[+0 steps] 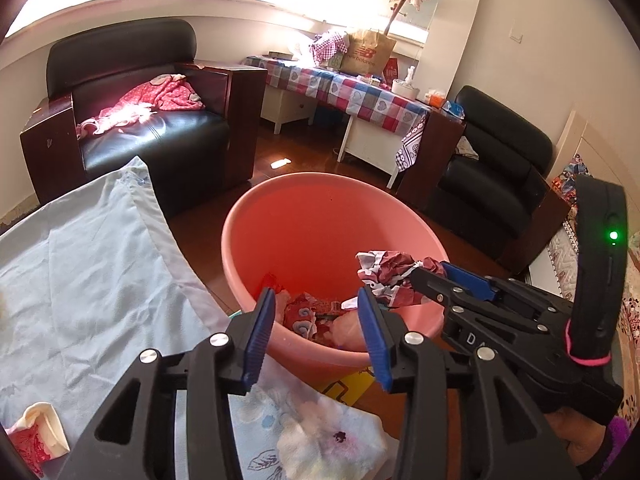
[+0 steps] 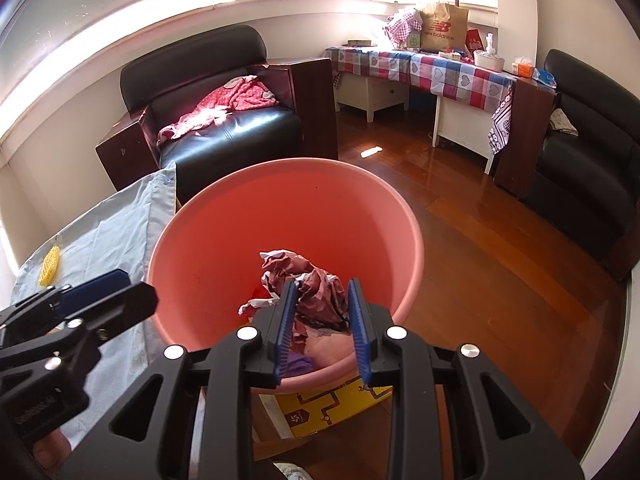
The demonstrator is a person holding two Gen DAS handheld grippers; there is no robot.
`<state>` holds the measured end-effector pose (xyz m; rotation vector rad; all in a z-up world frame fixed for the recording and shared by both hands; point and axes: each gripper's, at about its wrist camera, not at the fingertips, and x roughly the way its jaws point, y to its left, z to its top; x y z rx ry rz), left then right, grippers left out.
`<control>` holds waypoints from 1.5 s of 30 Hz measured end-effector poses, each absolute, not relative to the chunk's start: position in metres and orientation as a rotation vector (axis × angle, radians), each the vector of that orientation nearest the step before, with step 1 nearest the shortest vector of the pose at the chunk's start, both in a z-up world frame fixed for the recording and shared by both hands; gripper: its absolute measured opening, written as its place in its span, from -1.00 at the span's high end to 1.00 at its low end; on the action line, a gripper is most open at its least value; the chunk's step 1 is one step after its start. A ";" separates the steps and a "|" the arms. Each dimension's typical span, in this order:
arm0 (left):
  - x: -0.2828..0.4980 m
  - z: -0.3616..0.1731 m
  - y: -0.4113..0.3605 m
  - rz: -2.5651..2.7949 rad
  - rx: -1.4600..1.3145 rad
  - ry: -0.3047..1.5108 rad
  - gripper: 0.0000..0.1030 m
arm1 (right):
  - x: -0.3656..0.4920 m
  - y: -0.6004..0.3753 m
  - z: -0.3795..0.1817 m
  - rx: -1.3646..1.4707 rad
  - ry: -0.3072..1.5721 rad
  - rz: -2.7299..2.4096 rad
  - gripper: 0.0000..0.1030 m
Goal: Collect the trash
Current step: 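Move both open grippers back over the remaining trash on the bed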
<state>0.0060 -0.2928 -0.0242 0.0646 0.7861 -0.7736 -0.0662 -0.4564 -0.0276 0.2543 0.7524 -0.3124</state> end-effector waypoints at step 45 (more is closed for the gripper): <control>-0.003 -0.042 -0.039 -0.522 0.222 0.842 0.20 | -0.057 -0.304 -0.024 0.213 0.824 0.069 0.26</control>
